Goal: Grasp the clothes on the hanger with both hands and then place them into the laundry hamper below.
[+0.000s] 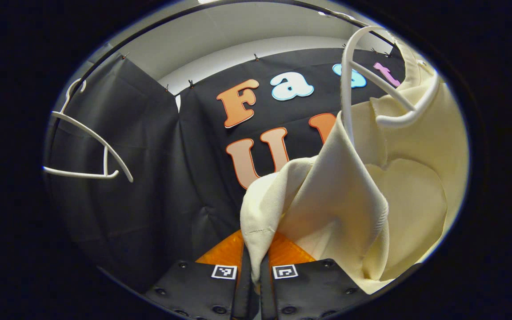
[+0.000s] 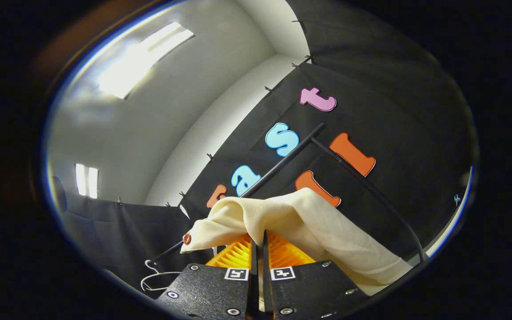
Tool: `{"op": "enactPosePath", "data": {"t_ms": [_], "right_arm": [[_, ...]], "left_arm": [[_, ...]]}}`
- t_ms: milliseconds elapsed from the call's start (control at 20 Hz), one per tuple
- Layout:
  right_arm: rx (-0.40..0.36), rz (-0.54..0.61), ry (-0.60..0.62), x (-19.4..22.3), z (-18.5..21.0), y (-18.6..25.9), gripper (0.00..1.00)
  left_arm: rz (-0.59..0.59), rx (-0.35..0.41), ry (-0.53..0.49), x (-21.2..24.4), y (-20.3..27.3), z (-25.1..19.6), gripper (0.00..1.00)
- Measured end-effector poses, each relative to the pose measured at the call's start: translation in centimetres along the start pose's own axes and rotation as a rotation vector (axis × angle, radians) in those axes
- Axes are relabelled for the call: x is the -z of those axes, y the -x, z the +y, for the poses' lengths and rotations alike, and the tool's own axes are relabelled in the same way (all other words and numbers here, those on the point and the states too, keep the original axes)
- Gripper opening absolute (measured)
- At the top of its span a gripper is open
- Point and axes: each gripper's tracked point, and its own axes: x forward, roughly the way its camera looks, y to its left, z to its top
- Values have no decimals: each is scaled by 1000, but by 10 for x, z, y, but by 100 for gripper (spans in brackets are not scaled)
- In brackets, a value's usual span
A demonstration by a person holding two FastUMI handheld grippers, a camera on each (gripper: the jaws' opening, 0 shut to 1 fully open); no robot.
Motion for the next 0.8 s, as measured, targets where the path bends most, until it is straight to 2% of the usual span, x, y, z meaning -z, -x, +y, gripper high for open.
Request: {"op": "enactPosePath", "data": {"t_ms": [250,400,500,650,800], "right_arm": [[-36,20,-192,-1,-24,-9,3],[-98,41,-229,6,-22,-9,3],[-122,65,-154,17,-24,-1,4],[3,137,103,45,-61,14,4],[103,224,343,74,-80,43,4]], "left_arm": [[55,43,34,21,11,-24,15],[75,70,23,30,12,-38,15],[113,95,15,46,13,-48,18],[142,115,65,63,26,-54,15],[131,120,60,66,41,-53,16]]}}
